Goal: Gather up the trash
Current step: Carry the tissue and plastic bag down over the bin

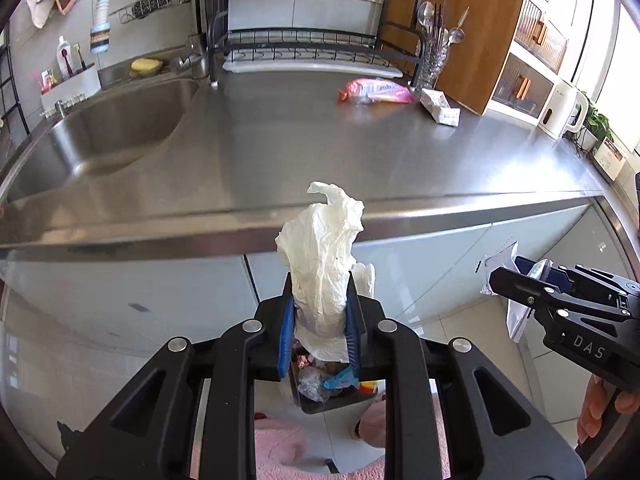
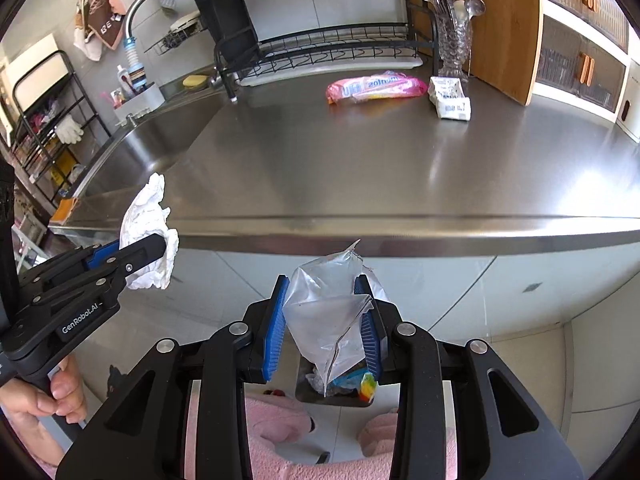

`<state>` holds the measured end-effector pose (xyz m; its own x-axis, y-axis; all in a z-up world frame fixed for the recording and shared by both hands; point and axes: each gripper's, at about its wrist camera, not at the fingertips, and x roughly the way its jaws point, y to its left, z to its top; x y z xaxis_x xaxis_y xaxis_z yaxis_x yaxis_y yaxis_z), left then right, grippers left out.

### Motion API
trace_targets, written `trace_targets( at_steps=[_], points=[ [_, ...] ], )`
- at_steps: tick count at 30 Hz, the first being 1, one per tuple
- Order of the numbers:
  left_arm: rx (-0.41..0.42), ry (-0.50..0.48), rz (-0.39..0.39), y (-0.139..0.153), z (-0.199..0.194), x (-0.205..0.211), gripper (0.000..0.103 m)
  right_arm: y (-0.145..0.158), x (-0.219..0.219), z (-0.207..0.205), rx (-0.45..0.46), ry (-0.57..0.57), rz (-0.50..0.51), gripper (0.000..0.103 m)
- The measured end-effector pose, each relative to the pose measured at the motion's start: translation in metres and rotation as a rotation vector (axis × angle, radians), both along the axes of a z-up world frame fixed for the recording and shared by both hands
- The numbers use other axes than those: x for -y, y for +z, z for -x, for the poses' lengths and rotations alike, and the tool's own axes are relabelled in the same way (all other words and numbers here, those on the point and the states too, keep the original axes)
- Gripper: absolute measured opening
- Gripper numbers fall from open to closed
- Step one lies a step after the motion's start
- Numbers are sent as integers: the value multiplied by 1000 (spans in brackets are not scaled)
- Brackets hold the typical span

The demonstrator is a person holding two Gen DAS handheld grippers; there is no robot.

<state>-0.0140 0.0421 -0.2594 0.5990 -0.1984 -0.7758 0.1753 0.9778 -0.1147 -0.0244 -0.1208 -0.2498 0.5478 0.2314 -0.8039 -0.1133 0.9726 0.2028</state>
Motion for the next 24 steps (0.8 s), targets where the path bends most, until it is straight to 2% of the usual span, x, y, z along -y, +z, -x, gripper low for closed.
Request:
trace_targets(
  at_steps=[9,19,24],
  points=[
    [-142,10,7,-98,27,3,20,-90,-3,27,-116,10,-32,35],
    [-258,4,29,-196,15,14,20,-194,-8,26,-187,-2,-23,35],
    [-326,9,32,-246,8,14,20,-243,-10,19,-268,-38,-37,35]
  ],
)
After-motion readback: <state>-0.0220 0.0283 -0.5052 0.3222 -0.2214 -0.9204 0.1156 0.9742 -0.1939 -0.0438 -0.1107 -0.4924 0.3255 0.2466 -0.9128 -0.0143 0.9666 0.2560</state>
